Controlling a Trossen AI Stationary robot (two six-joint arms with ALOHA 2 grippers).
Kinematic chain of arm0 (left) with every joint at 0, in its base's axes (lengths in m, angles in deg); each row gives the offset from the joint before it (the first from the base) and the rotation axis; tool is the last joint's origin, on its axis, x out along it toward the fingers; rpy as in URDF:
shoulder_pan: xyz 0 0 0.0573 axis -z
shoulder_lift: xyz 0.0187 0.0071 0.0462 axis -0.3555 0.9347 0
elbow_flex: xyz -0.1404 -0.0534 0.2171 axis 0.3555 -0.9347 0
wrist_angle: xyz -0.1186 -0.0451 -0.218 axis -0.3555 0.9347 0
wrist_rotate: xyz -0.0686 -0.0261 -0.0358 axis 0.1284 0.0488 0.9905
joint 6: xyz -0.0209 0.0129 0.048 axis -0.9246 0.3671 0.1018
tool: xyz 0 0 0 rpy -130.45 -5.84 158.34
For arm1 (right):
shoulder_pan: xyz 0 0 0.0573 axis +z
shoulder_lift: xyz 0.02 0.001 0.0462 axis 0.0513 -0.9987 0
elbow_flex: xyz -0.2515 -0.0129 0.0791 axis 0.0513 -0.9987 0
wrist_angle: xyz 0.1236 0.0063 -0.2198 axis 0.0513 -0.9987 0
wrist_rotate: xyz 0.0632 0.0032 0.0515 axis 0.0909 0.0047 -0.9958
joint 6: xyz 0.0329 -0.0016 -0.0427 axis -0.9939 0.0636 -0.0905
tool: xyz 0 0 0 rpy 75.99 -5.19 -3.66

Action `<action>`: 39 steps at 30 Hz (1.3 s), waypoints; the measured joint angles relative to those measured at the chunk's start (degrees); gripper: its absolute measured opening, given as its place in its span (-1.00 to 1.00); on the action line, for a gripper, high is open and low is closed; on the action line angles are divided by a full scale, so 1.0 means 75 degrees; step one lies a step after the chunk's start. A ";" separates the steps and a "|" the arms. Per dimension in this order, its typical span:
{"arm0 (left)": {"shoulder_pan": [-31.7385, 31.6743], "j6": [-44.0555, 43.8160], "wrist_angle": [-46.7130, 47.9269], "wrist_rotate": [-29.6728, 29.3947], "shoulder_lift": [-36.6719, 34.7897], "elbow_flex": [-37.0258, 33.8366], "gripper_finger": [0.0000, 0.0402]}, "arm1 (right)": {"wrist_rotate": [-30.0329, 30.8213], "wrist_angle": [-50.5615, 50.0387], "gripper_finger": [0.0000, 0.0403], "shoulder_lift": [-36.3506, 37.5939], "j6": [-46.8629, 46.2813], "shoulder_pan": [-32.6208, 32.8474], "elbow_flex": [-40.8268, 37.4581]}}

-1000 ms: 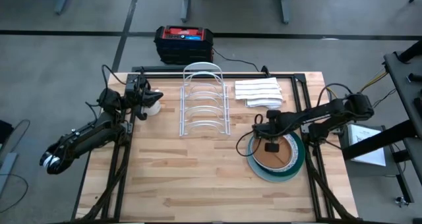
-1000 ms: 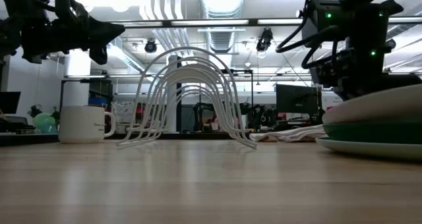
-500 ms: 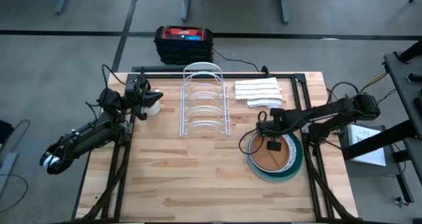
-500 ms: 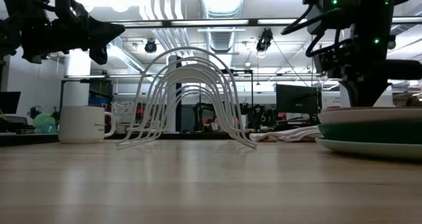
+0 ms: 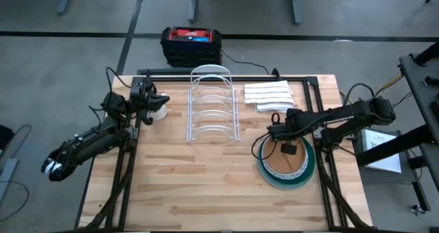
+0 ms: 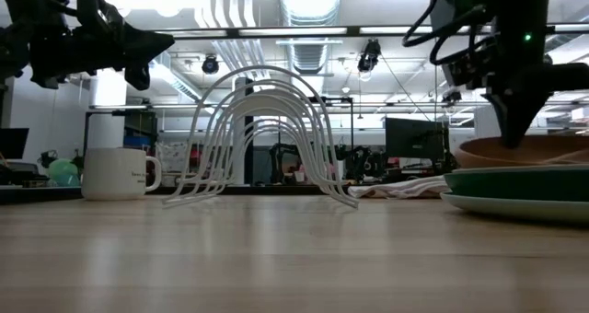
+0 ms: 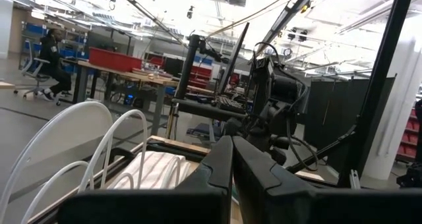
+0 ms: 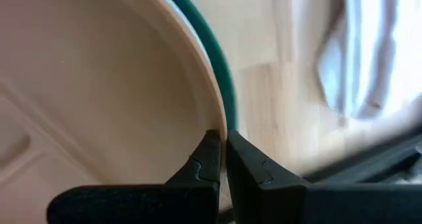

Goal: Sort dishes
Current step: Put the brown plate in the dish rack

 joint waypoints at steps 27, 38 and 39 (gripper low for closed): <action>0.0001 -0.0026 -0.0003 -0.0071 -0.0006 0.0000 -1.00 | 0.6474 -0.1139 -1.00 0.0278 -0.3550 0.1991 0.2763; 0.0000 -0.0085 -0.0003 -0.0536 -0.0003 0.0000 -1.00 | 0.9763 0.2054 -1.00 -0.0465 -0.4726 0.2173 0.2517; 0.0001 -0.0089 -0.0006 -0.0537 -0.0006 0.0000 -1.00 | 0.9772 0.2308 -1.00 -0.0631 -0.4652 0.2099 0.2512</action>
